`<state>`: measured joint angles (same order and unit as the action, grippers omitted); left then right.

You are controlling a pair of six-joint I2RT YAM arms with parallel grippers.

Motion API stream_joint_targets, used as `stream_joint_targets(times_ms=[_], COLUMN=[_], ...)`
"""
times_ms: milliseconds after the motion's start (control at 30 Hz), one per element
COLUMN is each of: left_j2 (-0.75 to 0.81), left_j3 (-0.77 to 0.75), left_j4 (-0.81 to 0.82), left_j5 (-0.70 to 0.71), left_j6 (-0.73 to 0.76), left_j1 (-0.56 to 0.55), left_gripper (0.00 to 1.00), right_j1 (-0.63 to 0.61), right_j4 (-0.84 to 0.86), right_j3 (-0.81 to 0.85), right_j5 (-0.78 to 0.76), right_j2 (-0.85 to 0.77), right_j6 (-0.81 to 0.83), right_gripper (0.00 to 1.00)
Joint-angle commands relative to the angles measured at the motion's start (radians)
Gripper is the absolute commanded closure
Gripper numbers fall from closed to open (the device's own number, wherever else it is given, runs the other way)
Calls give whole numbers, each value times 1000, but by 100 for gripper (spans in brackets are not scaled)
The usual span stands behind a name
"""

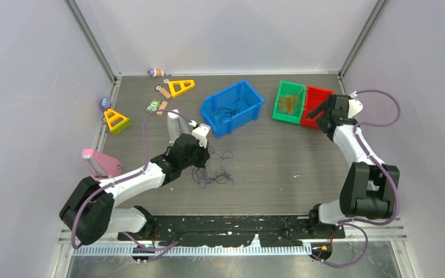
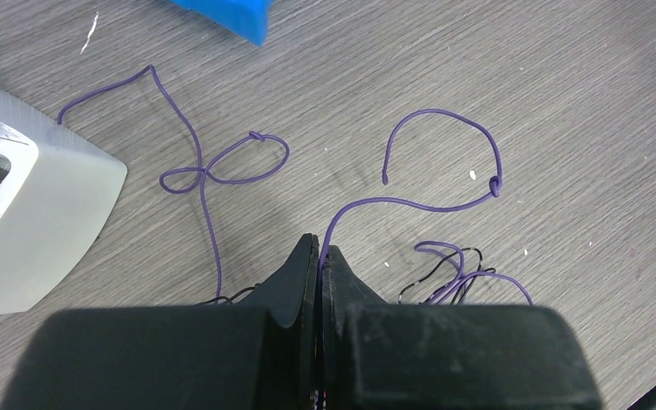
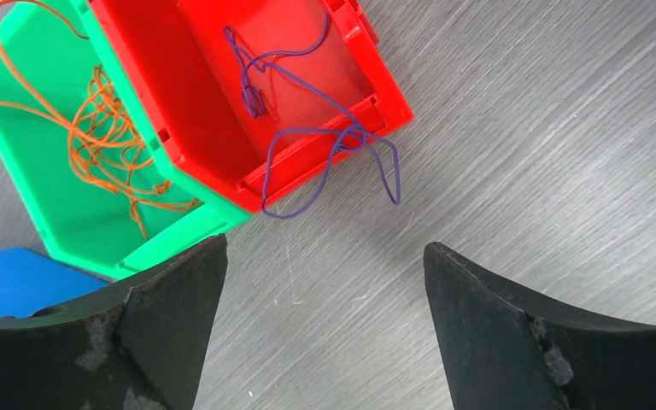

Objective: Untangle the cables

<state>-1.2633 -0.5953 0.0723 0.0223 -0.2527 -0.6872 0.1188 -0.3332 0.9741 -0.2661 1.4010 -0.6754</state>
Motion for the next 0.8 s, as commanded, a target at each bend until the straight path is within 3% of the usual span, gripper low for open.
stream_joint_targets(times_ms=[0, 367, 767], left_j2=[29, 23, 16], left_j3=[6, 3, -4], left_j4=[64, 62, 57], left_j5=[-18, -18, -18], left_j6=[17, 18, 21], left_j1=[-6, -8, -8], left_gripper=[100, 100, 100], right_j1=[13, 27, 39], right_j4=[60, 90, 96], right_j3=[71, 151, 110], right_j5=[34, 77, 18], right_j2=[63, 195, 235], right_j6=[-74, -154, -188], right_gripper=[9, 18, 19])
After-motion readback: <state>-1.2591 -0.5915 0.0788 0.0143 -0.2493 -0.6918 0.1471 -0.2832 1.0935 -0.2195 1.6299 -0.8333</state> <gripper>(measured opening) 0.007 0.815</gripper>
